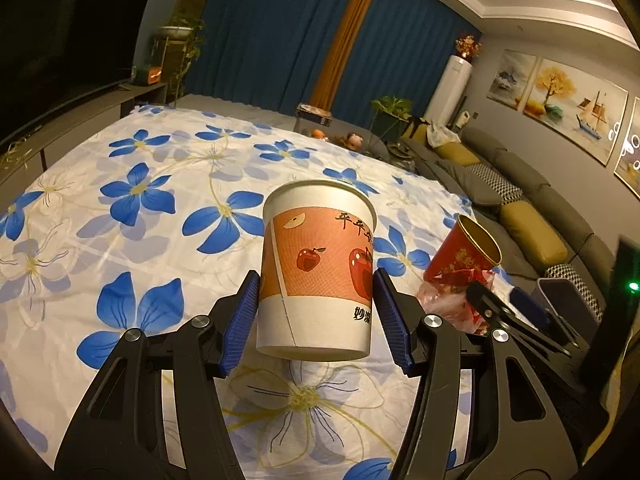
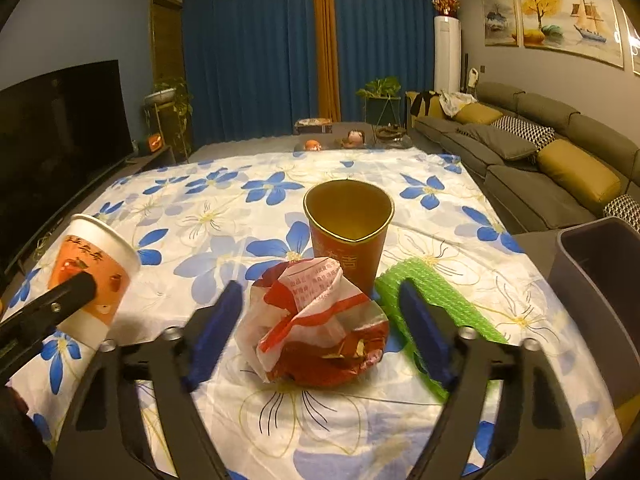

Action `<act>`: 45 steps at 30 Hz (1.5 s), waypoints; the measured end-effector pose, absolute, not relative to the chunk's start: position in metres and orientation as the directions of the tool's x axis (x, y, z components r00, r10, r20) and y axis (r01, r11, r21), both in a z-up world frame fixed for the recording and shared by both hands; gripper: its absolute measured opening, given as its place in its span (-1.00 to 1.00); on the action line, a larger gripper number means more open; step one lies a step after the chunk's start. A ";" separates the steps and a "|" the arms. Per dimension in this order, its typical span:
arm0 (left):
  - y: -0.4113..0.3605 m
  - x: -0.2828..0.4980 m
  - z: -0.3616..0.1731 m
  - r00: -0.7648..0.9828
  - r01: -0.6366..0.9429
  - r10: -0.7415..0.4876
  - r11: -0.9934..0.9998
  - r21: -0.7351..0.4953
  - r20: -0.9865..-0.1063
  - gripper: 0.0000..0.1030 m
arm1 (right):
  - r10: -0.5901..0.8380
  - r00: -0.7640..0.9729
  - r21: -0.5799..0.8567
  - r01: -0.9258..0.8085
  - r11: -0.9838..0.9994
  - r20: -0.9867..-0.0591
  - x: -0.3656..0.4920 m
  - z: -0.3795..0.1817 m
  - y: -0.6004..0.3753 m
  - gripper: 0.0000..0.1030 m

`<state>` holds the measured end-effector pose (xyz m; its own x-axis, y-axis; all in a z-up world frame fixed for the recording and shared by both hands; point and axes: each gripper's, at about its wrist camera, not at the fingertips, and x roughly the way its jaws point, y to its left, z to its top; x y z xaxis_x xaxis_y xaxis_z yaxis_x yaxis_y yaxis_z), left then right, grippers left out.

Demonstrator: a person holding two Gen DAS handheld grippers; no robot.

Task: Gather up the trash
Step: 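Grasp the white paper cup with left tool while right tool grasps the red-white wrapper, then carry the white cup and red-white wrapper over the grey bin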

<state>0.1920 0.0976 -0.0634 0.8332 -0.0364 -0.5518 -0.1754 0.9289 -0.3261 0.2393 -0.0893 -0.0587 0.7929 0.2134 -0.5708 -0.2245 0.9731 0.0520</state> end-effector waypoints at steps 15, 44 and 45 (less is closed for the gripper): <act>0.097 0.190 -0.063 0.836 -0.162 -0.047 0.931 -0.326 -0.547 0.10 | 0.263 0.787 0.068 -0.272 0.960 -0.559 0.220 -0.058 -0.094 -0.56; 0.048 0.171 -0.045 0.851 -0.061 -0.090 0.962 -0.267 -0.517 0.10 | 0.217 0.877 0.117 -0.185 0.976 -0.428 0.154 -0.017 -0.179 -0.56; 0.045 0.169 -0.043 0.853 -0.055 -0.093 0.962 -0.267 -0.514 0.10 | 0.215 0.879 0.120 -0.181 0.976 -0.425 0.153 -0.016 -0.181 -0.56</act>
